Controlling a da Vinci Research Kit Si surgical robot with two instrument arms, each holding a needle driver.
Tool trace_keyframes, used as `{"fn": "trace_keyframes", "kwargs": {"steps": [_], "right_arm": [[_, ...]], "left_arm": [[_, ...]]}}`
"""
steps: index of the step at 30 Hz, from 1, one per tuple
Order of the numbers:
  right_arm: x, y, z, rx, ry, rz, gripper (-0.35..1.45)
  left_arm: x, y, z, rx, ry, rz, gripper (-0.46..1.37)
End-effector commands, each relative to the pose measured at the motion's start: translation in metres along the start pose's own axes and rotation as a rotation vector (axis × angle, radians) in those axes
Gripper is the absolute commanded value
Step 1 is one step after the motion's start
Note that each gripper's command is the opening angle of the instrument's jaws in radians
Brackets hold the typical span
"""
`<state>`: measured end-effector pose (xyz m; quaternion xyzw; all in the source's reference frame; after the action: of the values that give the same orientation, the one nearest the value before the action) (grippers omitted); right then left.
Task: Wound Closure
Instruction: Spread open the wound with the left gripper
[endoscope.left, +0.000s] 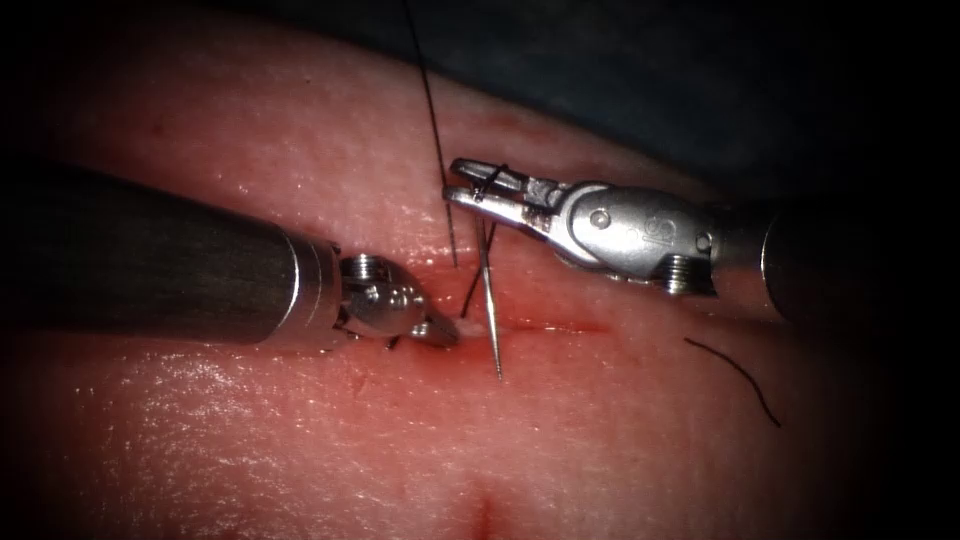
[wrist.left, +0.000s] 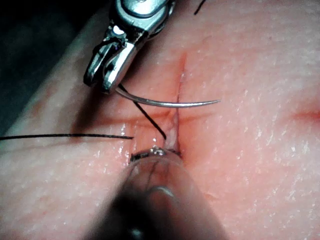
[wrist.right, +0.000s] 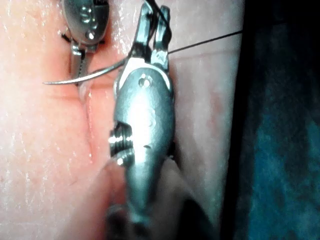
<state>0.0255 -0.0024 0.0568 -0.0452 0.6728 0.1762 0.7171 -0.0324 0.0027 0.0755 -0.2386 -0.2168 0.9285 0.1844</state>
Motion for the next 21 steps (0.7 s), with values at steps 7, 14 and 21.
{"fn": "trace_keyframes", "kwargs": {"steps": [7, 14, 21], "right_arm": [[0.0001, -0.0005, 0.0004, -0.005, 0.001, -0.001, -0.35], [0.0001, -0.0011, 0.0007, -0.005, 0.002, -0.003, -0.35], [-0.0004, -0.0014, 0.0012, -0.012, 0.004, -0.03, -0.35]], "left_arm": [[-0.0013, 0.0009, 0.001, -0.004, -0.083, 0.015, -0.35], [-0.0032, 0.0017, 0.0024, -0.015, -0.162, 0.016, -0.35], [-0.0046, 0.0015, 0.003, -0.01, -0.174, 0.003, 0.19]]}}
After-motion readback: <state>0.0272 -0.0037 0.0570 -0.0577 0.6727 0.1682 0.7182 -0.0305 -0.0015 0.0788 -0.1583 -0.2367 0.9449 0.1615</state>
